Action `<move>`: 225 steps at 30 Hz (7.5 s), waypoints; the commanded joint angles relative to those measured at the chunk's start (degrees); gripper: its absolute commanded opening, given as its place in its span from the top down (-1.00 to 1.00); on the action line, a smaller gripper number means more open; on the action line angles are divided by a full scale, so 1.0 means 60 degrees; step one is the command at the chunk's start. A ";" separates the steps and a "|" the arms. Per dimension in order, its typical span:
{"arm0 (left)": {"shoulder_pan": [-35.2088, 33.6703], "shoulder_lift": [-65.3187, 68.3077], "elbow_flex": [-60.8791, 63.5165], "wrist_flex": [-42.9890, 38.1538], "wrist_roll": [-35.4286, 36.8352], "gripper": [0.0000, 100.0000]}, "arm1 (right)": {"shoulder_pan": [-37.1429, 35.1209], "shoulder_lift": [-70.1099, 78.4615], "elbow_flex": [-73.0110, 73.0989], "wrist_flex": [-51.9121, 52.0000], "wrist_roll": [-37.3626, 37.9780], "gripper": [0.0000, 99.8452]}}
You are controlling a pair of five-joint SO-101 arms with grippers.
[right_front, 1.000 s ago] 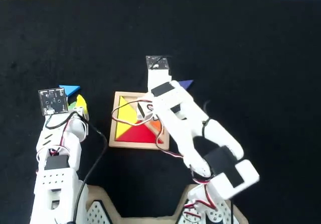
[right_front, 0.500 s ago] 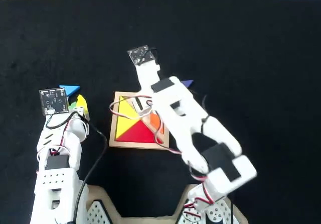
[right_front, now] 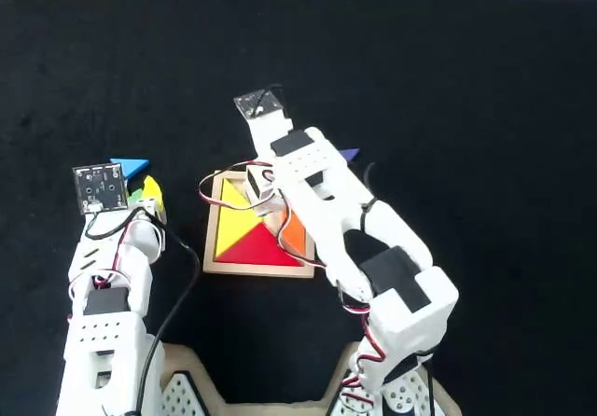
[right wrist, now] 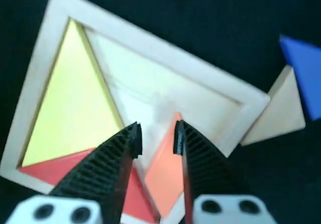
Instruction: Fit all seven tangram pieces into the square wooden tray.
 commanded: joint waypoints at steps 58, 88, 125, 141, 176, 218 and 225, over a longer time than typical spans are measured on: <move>0.0066 -0.0132 0.0110 -0.0659 -0.0103 0.75 | 0.4132 0.1385 -0.2293 0.0322 1.4169 0.35; 0.0066 -0.0132 0.0095 -0.0659 -0.0117 0.75 | 0.3253 0.2806 -0.3377 0.0703 1.4960 0.51; 0.0066 -0.0132 0.0110 -0.0659 -0.0117 0.75 | 0.4630 -0.0271 -0.5341 0.4967 1.4916 0.98; 0.0081 -0.0132 0.0110 -0.0645 -0.0117 0.75 | 0.4073 -0.0564 -0.2293 0.4586 1.4725 0.98; 0.0095 -0.0132 0.0110 -0.0601 -0.0337 0.75 | 0.1495 -0.4842 0.3201 -0.0850 -0.0440 0.63; 0.0095 -0.0132 0.0125 -0.0601 -0.0440 0.75 | 0.2418 -0.2147 0.0930 0.0337 -0.3150 0.57; 0.0095 -0.0132 0.0125 -0.0586 -0.0454 0.75 | 0.2476 0.0256 -0.1179 0.1685 -0.3824 0.57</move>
